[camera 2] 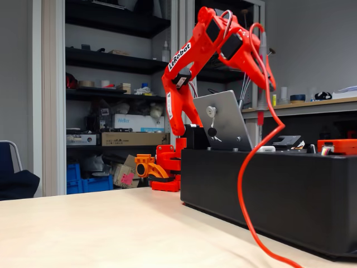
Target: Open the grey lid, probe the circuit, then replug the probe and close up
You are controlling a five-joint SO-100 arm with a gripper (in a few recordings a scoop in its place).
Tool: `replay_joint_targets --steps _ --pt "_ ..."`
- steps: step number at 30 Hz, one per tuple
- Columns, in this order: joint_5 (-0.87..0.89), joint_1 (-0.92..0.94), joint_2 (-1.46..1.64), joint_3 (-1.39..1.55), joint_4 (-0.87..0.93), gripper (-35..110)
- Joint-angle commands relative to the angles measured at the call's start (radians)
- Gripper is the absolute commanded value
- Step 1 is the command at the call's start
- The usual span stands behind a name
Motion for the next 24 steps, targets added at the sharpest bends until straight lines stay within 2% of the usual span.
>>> replay_joint_targets --steps 1,24 --pt "-0.008 0.003 0.089 0.051 0.002 0" --pt "-0.025 0.034 0.235 0.267 -0.066 0"
